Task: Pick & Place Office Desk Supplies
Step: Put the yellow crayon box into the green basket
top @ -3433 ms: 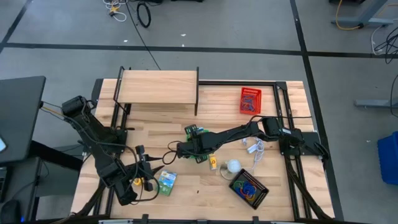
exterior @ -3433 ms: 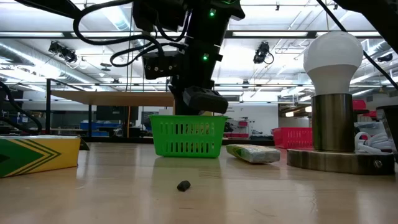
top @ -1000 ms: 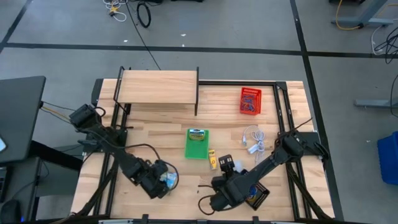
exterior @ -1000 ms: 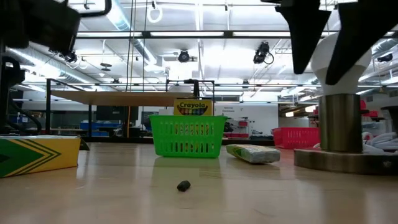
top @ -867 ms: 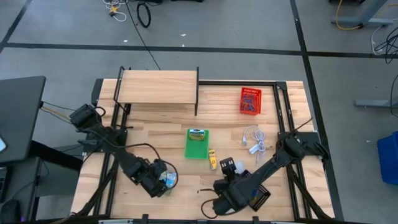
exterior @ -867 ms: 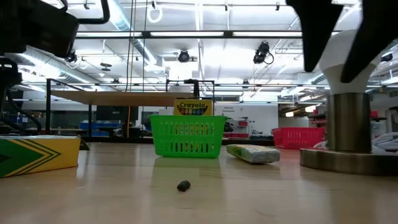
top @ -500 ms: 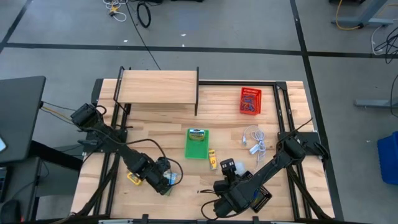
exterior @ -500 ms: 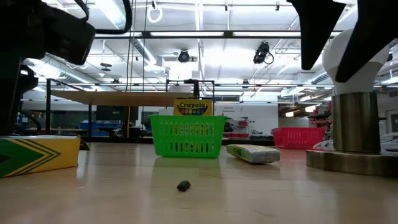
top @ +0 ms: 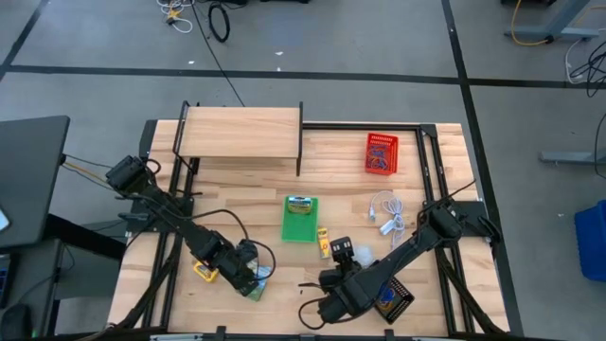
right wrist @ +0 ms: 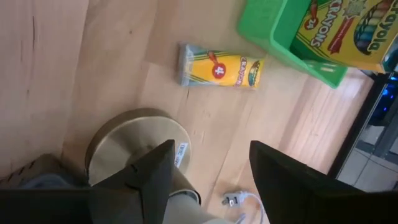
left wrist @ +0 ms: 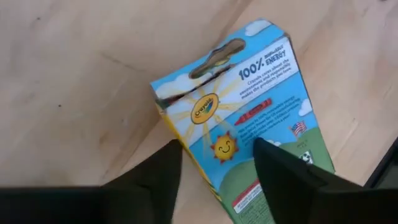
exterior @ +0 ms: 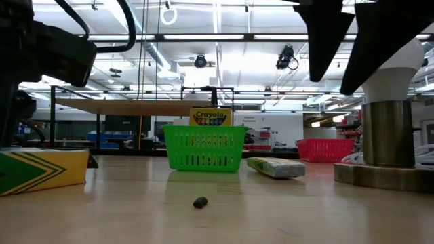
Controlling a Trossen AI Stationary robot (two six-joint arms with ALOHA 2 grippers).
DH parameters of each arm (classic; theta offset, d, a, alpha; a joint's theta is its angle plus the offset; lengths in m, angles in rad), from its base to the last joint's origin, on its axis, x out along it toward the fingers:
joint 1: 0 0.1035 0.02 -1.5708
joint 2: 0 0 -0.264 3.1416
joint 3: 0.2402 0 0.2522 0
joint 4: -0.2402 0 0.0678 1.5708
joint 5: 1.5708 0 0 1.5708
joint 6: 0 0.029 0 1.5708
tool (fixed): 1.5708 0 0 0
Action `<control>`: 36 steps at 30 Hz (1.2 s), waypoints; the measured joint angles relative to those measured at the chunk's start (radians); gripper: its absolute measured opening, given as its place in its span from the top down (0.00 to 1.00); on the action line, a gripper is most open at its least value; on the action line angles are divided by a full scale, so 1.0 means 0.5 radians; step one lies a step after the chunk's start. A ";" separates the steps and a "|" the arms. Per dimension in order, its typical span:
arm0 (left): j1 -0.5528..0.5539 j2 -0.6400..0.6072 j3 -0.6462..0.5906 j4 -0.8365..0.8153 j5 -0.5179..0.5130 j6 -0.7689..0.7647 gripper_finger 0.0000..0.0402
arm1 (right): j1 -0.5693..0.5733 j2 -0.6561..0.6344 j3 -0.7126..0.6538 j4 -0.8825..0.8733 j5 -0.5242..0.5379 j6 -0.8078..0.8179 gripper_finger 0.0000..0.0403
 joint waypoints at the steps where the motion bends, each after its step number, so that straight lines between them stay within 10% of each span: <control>1: 0.000 0.000 -0.001 -0.005 -0.004 0.019 0.55 | -0.004 0.000 0.000 0.008 0.000 0.000 0.47; 9: -0.050 0.001 -0.004 0.011 -0.195 0.191 0.98 | -0.053 0.000 0.000 0.215 0.000 -0.003 0.47; 26: -0.292 -0.196 -0.017 -0.060 -0.584 0.320 1.00 | -0.127 0.000 0.000 1.523 -0.338 -0.611 0.47; 36: -0.424 -0.362 -0.013 -0.123 -0.922 0.349 1.00 | -0.284 0.002 -0.183 1.898 -0.437 -0.258 0.47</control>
